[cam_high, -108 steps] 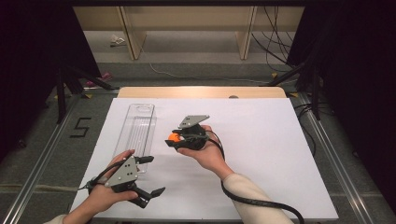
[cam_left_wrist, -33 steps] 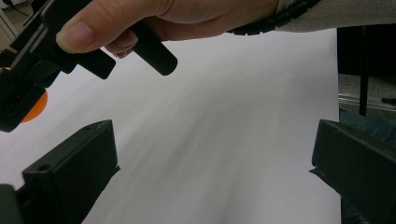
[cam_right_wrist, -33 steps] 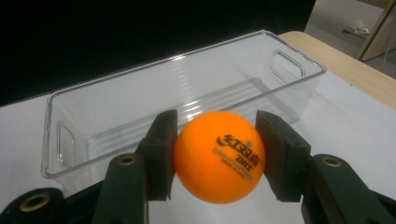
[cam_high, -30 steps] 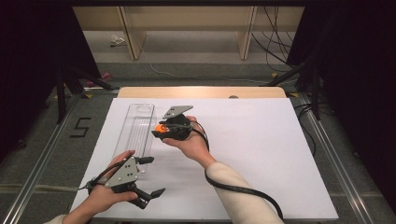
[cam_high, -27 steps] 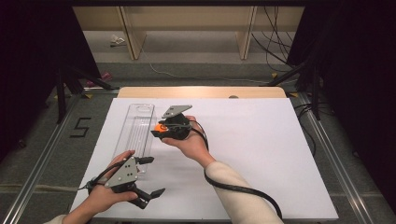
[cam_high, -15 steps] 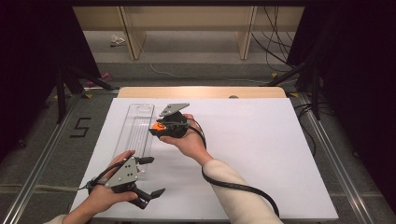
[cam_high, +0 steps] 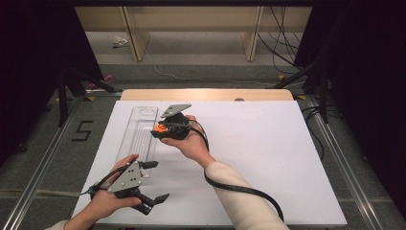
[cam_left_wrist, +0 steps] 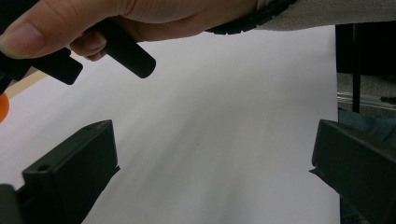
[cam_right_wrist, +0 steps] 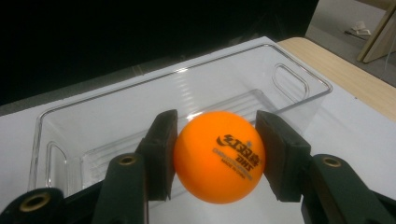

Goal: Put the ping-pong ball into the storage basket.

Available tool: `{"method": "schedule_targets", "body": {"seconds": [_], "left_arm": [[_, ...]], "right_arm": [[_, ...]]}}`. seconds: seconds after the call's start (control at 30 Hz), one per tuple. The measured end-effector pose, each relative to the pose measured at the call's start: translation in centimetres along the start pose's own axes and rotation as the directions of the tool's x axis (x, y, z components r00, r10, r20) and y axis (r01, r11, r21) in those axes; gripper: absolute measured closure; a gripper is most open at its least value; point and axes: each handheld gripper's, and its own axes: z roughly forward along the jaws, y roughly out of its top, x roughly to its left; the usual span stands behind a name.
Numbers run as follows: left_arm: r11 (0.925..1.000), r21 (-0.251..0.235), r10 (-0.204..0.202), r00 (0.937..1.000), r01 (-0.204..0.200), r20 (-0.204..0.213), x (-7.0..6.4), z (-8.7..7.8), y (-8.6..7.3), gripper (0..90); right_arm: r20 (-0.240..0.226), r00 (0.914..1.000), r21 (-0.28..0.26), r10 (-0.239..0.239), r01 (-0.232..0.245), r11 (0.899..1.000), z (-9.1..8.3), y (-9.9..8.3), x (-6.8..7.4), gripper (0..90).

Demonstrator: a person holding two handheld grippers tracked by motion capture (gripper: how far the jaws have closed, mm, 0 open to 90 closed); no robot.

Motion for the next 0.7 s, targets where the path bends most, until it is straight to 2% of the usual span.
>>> {"method": "schedule_targets", "body": {"seconds": [0.7], "left_arm": [[1.0,0.001,0.002,1.0,-0.002,0.001,-0.03,0.03,0.01,0.0]], "right_arm": [[0.006,1.0,0.011,0.001,-0.001,1.0,0.79,0.66,-0.3,51.5]]}}
